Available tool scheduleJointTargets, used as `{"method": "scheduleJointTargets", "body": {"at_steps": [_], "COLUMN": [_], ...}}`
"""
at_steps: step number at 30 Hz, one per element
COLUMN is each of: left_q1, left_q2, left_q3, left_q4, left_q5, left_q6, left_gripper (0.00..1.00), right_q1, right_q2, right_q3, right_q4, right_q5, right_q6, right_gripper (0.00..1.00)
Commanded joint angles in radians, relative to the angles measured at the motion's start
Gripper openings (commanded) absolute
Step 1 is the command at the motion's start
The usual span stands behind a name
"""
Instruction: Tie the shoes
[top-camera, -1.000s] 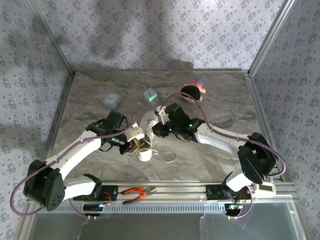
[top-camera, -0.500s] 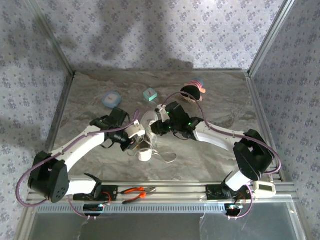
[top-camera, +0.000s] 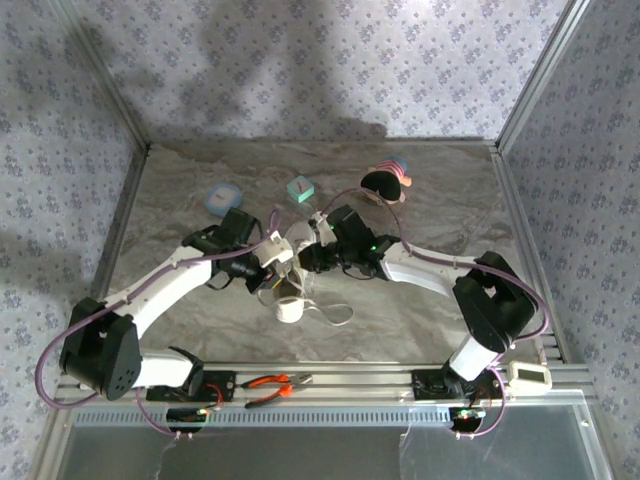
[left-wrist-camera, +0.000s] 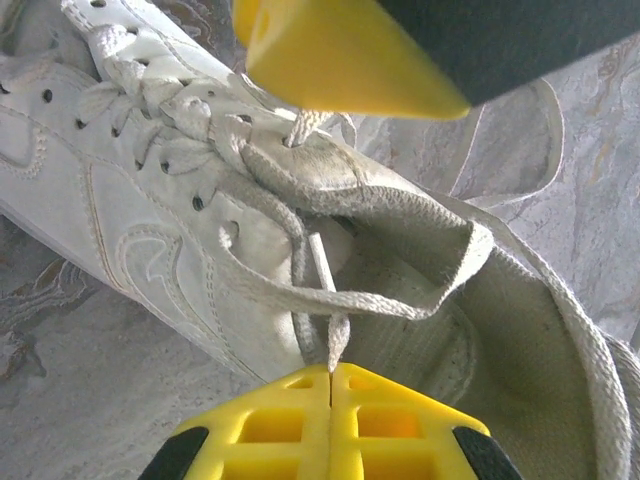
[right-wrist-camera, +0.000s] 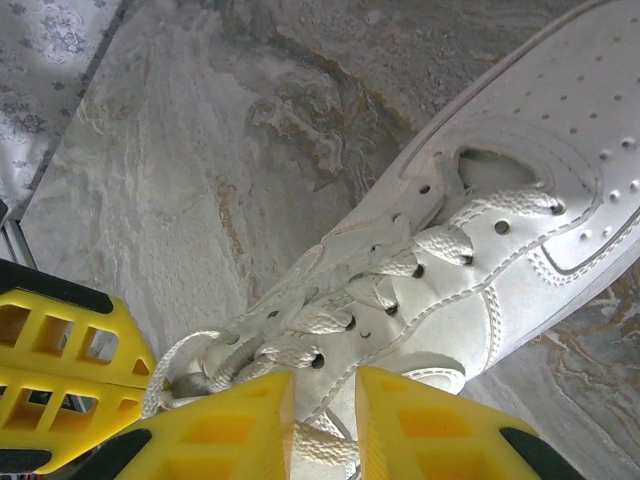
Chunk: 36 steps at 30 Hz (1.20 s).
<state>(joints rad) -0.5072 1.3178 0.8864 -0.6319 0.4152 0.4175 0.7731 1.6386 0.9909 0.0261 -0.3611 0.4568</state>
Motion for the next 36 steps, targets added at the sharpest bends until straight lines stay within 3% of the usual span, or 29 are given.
{"method": "scheduleJointTargets", "body": {"at_steps": [1, 17, 25, 36], "left_q1": [-0.005, -0.003, 0.003, -0.001], "left_q2": [0.019, -0.003, -0.062, -0.109], "left_q3": [0.032, 0.008, -0.028, -0.090], "left_q4": [0.020, 0.104, 0.023, 0.072], "left_q5": [0.034, 0.094, 0.064, 0.082], "left_q6": [0.000, 0.035, 0.055, 0.050], "left_gripper": [0.00, 0.00, 0.00, 0.00], "right_q1": [0.007, 0.010, 0.016, 0.020], "right_q2": [0.013, 0.015, -0.035, -0.029], "right_q3": [0.025, 0.037, 0.055, 0.051], "right_q4": [0.004, 0.025, -0.076, -0.054], "right_q5": [-0.027, -0.070, 0.011, -0.020], "right_q6": [0.030, 0.099, 0.098, 0.152], "right_gripper": [0.23, 0.31, 0.29, 0.29]}}
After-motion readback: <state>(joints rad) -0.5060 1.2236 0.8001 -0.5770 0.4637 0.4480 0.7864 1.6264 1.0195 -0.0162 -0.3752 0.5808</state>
